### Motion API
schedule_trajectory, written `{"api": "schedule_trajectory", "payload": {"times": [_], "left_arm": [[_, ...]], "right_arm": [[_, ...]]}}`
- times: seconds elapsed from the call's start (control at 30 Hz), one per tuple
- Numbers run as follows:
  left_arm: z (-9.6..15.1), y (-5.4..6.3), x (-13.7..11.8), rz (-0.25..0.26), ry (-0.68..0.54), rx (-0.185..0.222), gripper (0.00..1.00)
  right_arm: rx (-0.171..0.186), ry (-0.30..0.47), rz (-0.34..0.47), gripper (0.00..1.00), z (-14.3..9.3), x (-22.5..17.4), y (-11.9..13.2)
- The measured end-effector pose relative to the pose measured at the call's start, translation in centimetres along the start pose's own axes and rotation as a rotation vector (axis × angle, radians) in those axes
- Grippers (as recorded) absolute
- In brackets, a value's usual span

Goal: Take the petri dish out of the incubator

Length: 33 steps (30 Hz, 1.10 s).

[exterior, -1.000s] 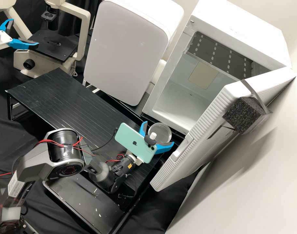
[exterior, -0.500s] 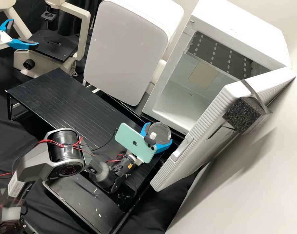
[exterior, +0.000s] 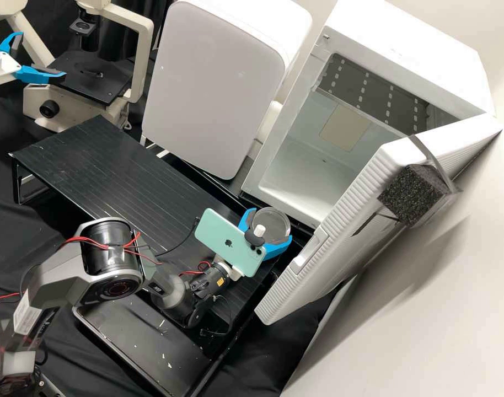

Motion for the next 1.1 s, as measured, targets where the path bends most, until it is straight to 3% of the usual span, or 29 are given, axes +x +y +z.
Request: {"api": "schedule_trajectory", "payload": {"times": [0.37, 0.6, 1.1], "left_arm": [[0.0, 0.0, 0.0, 0.000, 0.000, 0.000, 1.00], [0.0, 0.0, 0.0, 0.000, 0.000, 0.000, 1.00], [0.0, 0.0, 0.0, 0.000, 0.000, 0.000, 1.00]], "right_arm": [[0.018, 0.007, 0.008, 0.00, -0.8, -1.5, -0.3], [0.006, 0.009, 0.007, 0.00, -2.5, -3.9, 0.0], [-0.127, 0.118, -0.162, 0.00, -6.8, -9.7, -1.9]]}}
